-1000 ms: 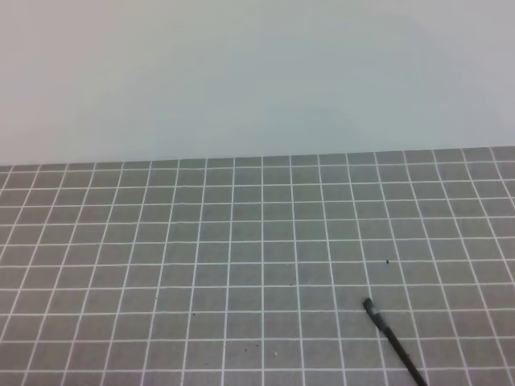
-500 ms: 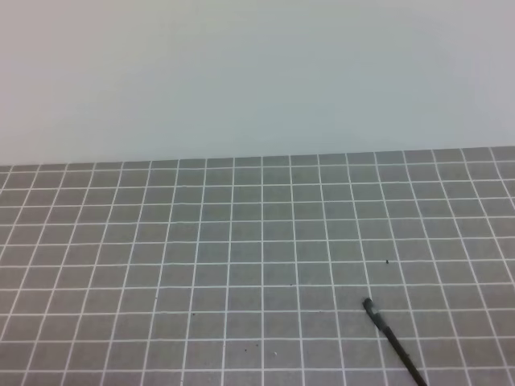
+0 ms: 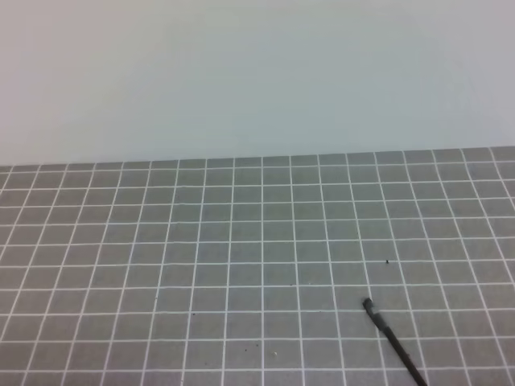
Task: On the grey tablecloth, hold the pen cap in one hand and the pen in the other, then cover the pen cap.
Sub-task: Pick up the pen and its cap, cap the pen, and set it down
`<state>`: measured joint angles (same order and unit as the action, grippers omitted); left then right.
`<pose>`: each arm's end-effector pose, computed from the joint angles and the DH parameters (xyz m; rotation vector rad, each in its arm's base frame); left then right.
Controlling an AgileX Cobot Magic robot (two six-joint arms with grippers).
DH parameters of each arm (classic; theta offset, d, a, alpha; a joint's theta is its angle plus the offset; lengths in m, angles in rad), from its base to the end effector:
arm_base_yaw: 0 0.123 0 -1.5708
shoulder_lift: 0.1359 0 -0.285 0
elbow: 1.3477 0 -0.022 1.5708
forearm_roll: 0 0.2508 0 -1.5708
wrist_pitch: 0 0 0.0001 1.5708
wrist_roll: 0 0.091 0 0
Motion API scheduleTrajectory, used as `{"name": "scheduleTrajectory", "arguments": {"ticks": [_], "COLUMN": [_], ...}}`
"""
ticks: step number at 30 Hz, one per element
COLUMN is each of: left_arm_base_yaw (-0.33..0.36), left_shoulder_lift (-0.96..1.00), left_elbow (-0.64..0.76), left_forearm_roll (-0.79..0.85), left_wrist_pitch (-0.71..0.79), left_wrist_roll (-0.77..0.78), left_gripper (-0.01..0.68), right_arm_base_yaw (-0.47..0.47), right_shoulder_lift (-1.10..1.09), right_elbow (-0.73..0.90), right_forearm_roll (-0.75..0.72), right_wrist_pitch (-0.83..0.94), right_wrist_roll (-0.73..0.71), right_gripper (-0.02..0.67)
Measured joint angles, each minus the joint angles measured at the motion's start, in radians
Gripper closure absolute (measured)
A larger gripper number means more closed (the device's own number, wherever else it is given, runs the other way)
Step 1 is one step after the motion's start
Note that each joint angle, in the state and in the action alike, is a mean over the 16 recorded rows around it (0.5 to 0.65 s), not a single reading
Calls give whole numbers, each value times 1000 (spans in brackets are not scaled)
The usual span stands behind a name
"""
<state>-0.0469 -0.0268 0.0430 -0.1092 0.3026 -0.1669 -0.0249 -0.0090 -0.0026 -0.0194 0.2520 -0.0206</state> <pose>0.0536 -0.0055 0.1729 -0.1792 1.7990 -0.2560 0.0546 -0.0018 0.1917 -0.0089 1.7242 -0.0517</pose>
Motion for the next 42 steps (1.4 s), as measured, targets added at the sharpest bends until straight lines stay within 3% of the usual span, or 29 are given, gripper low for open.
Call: {"name": "scheduleTrajectory", "arguments": {"ticks": [8,42], "left_arm_base_yaw": [0,0], "left_shoulder_lift": [0,0], "left_elbow": [0,0], "left_forearm_roll": [0,0], "left_wrist_pitch": [0,-1], "left_wrist_roll": [0,0], "left_gripper": [673,673], "right_arm_base_yaw": [-39,-41], "right_shoulder_lift": [0,0], "right_elbow": [-3,-3], "right_forearm_roll": [22,29], "right_wrist_pitch": [46,50], "right_wrist_roll": [-9,-11], "right_gripper": [641,641]}}
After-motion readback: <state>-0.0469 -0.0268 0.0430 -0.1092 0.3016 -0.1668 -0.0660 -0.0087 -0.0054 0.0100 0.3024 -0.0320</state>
